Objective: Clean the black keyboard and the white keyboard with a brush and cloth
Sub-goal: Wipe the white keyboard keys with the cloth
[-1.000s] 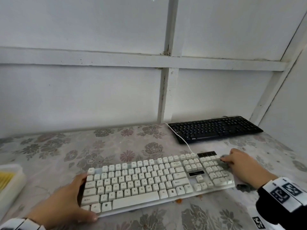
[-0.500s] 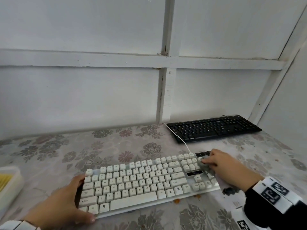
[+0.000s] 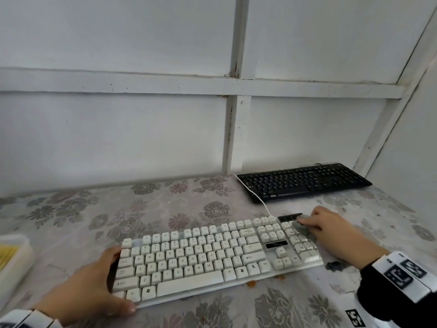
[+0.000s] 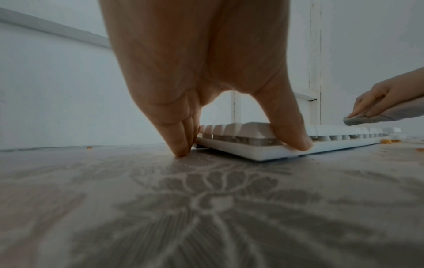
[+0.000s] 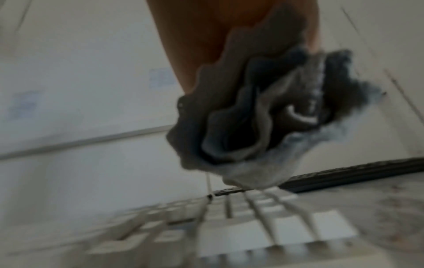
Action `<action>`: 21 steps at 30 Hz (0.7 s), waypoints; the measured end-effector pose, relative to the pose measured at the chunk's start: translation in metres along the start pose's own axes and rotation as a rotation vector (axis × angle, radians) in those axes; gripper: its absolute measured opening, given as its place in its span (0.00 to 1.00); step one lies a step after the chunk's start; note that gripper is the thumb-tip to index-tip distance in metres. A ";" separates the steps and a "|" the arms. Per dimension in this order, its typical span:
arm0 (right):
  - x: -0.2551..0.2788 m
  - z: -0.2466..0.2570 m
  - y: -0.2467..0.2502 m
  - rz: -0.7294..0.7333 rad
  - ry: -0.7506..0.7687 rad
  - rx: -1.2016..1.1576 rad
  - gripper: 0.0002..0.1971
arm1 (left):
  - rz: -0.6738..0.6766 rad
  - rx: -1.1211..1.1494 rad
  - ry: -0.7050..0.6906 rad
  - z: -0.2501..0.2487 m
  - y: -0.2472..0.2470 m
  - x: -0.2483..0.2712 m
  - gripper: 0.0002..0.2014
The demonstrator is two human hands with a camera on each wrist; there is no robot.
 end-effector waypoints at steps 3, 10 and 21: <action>0.004 0.013 -0.003 0.035 0.070 -0.061 0.13 | 0.008 0.032 -0.004 -0.002 -0.001 0.001 0.65; 0.003 -0.003 0.003 0.034 -0.053 0.045 0.11 | -0.009 -0.004 -0.004 0.002 0.001 -0.001 0.69; -0.020 0.057 -0.005 0.067 0.107 0.146 0.08 | -0.007 0.005 -0.013 0.003 0.001 -0.002 0.70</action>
Point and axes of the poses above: each hand's wrist, its own x-axis away from the middle knuckle, its own y-axis out of the back of the hand, z = x × y, the point moved 5 cm from there along -x, towards the middle knuckle, and after that the axes turned 10 degrees about x, right-handed, at the moved point
